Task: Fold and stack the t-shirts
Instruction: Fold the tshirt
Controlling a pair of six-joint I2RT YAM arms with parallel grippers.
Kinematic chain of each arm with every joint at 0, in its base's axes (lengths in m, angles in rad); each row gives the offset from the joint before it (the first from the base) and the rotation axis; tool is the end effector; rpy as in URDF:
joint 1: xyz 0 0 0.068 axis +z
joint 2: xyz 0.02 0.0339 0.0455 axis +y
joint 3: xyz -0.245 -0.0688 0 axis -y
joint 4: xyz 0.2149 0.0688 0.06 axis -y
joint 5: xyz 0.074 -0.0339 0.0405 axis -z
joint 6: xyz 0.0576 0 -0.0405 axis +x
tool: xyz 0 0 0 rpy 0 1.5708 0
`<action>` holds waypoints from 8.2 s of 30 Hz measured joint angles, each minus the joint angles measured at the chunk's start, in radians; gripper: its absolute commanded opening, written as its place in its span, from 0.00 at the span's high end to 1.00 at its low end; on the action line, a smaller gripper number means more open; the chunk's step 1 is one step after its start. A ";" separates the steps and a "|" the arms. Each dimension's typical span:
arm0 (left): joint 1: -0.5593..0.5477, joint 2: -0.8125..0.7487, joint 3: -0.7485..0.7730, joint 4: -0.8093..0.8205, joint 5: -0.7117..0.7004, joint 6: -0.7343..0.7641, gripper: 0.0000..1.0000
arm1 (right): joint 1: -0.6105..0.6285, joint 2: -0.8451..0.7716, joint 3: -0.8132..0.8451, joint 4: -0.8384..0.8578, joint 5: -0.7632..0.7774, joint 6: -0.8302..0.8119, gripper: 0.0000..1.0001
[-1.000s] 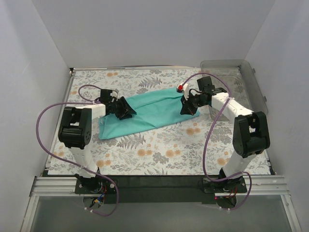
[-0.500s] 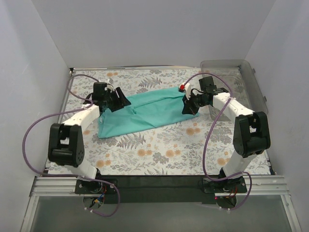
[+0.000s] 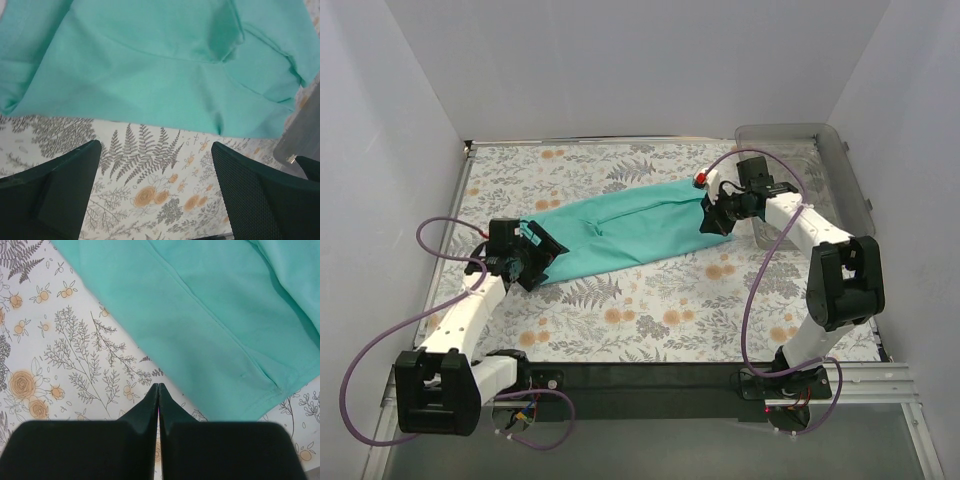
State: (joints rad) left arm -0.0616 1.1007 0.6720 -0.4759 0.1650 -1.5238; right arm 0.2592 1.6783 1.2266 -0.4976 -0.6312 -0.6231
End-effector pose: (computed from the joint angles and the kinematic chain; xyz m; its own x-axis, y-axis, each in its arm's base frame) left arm 0.2093 -0.0224 0.1943 -0.1987 -0.9749 0.1000 -0.7762 0.0943 -0.6234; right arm 0.3161 0.1190 0.2193 -0.3236 -0.5732 -0.7528 -0.8963 0.4406 0.0498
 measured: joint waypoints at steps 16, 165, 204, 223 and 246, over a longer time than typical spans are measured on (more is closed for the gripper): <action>0.005 0.056 -0.053 -0.146 -0.127 -0.283 0.29 | -0.031 -0.002 0.000 0.000 -0.007 0.018 0.95; 0.282 0.710 0.309 0.337 0.116 0.339 0.96 | 0.089 -0.020 -0.224 -0.050 0.226 0.100 0.99; 0.290 0.341 0.332 0.346 0.170 0.375 0.16 | 0.045 -0.300 -0.202 -0.092 -0.003 -0.176 0.57; 0.310 0.337 0.139 0.341 0.148 0.270 0.21 | 0.464 -0.172 -0.377 0.047 0.463 -0.168 0.59; 0.322 0.321 0.104 0.322 0.109 0.253 0.21 | 0.743 -0.043 -0.279 -0.008 0.412 -0.106 0.96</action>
State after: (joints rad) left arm 0.2604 1.4220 0.7761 -0.1535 0.2737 -1.2709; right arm 1.0027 1.6348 0.9474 -0.5056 -0.2192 -0.7296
